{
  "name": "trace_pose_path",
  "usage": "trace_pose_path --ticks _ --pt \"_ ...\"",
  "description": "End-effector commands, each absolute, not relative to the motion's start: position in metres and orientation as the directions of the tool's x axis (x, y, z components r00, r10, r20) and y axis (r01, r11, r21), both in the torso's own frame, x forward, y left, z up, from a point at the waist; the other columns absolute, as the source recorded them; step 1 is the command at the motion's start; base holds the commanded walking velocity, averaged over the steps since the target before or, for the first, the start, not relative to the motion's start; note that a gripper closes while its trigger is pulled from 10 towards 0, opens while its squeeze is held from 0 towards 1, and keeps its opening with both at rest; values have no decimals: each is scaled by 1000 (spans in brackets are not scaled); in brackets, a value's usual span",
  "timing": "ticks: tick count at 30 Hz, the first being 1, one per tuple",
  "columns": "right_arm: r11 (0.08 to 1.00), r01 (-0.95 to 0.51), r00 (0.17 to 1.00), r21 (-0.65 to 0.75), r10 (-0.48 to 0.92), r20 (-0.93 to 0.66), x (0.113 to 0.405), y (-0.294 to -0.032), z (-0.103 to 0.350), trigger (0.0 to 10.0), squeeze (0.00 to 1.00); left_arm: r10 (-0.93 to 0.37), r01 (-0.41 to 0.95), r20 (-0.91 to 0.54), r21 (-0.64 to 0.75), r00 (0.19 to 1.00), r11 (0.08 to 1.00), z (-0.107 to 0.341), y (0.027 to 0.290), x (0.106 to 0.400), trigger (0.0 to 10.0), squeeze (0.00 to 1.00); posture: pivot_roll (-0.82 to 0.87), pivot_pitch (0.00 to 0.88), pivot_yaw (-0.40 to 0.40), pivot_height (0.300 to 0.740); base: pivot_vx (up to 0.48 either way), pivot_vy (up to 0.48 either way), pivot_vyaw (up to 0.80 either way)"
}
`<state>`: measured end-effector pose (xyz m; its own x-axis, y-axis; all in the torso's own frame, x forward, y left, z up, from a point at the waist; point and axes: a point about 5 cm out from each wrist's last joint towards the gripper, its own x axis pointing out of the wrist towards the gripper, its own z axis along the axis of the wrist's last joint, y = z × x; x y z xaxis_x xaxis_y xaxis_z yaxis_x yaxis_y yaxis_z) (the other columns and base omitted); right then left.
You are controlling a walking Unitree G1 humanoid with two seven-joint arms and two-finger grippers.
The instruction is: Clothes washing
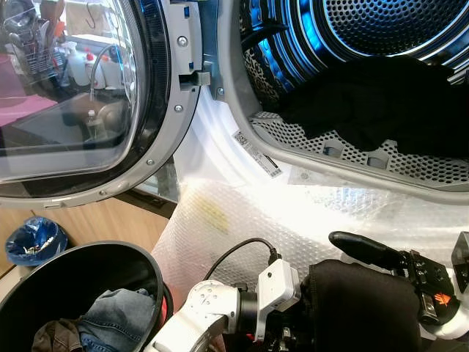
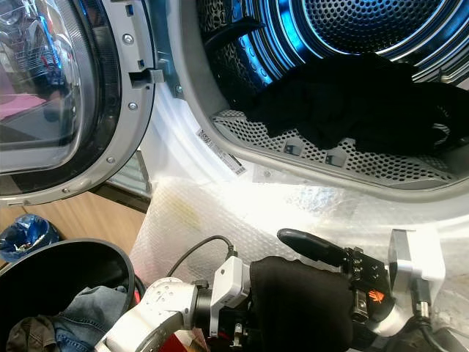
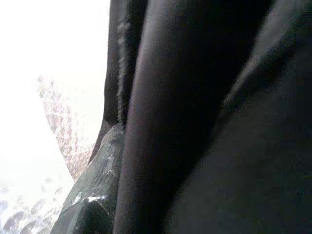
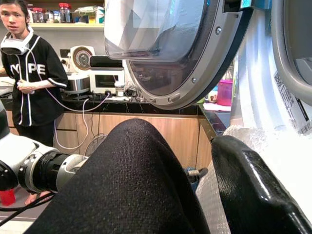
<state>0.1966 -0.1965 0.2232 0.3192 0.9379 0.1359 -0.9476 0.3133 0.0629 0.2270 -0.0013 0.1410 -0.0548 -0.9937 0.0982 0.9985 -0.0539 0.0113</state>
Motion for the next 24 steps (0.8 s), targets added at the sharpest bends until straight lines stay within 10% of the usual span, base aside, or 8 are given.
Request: trace_pose_path --ticks 1,24 --pt "332 -942 335 45 932 141 197 -200 226 10000 0 -992 998 109 25 -64 -61 147 2 226 0 0 -116 47 -52 740 0 0 0" --pt "342 -939 344 37 935 91 200 -210 222 10000 0 -994 997 -109 79 25 16 150 76 219 0 0 -95 60 -57 740 0 0 0"
